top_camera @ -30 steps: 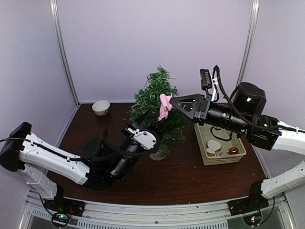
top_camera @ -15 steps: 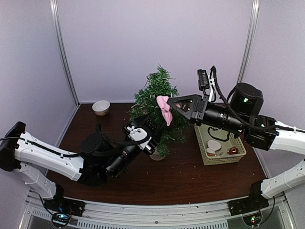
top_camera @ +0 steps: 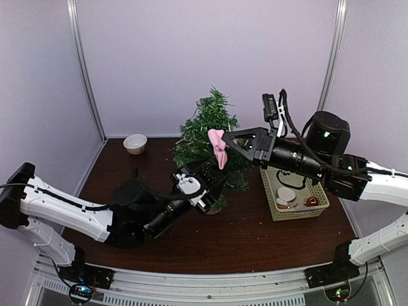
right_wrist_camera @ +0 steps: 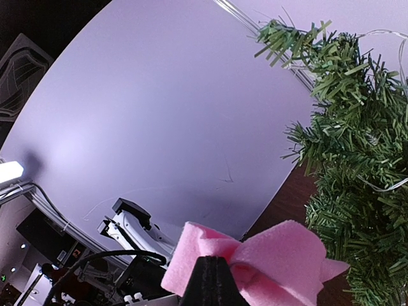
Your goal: Decorate the small christmas tree
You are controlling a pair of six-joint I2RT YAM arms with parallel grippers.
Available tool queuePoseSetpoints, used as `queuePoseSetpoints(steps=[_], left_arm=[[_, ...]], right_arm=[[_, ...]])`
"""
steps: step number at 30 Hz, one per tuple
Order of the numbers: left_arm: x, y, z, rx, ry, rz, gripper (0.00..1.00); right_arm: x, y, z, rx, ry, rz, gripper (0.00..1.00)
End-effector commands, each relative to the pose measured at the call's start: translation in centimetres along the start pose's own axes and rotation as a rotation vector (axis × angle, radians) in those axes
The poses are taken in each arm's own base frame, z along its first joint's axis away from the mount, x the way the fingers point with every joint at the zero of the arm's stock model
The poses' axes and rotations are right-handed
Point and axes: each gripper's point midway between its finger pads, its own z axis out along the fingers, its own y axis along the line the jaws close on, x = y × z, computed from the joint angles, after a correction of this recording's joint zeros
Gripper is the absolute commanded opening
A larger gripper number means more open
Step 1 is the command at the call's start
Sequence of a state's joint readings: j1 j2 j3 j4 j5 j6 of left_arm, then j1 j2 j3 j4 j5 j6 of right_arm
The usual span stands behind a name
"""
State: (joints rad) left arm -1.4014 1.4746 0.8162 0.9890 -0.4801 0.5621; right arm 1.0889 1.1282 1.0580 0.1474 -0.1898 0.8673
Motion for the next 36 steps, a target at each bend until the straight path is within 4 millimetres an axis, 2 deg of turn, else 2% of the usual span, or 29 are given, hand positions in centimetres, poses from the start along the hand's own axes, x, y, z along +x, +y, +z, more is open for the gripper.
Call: queuePoseSetpoints(steps=[1,10,12,13,18,19,20,23,26,29,32,36], left_arm=[[-1.1,2.5,1.0,-0.126,-0.011,-0.039,0.48],[-0.8,5.0,1.2,-0.239,0.009,-0.06,0.21],[-0.8,5.0,1.1,-0.232,0.005,-0.06,0.1],[-0.8,4.8,1.0,-0.221,0.0,-0.057,0.0],[-0.8,4.0,0.1,-0.101,0.012,-0.025,0.0],[-0.6,3.6,-0.2,-0.039,0.031,-0.026,0.0],[-0.2,3.0,-0.5,0.05,0.058,-0.039,0.0],[-0.6,3.4,-2.5,0.32,0.105,-0.2,0.0],[-0.9,3.5,-4.7,0.501,0.169,-0.228,0.0],[-1.0,2.7,-6.6,0.658,0.247,-0.248,0.0],[-1.2,1.9,-7.3,0.765,0.305,-0.296,0.0],[-0.9,1.1,-7.0,0.84,0.383,-0.321,0.0]], right_arm=[[-1.2,2.0,-0.2,-0.053,-0.033,-0.007,0.0],[-0.9,1.7,-0.1,-0.051,-0.037,0.007,0.0],[-0.9,1.6,-0.2,-0.047,-0.04,0.006,0.0],[-1.0,1.7,-0.3,-0.048,-0.044,0.002,0.0],[-1.9,1.5,-1.6,-0.002,-0.072,-0.068,0.0],[-2.0,1.4,-2.0,0.012,-0.072,-0.088,0.06],[-2.0,1.4,-2.4,0.023,-0.067,-0.119,0.18],[-2.0,0.8,-3.8,0.094,-0.023,-0.258,0.53],[-1.8,0.2,-5.6,0.163,0.044,-0.431,0.72],[-1.5,0.6,-6.5,0.167,0.116,-0.58,0.81],[-0.2,1.5,-5.9,0.114,0.237,-0.683,0.83],[2.0,2.2,-4.8,0.039,0.388,-0.707,0.8]])
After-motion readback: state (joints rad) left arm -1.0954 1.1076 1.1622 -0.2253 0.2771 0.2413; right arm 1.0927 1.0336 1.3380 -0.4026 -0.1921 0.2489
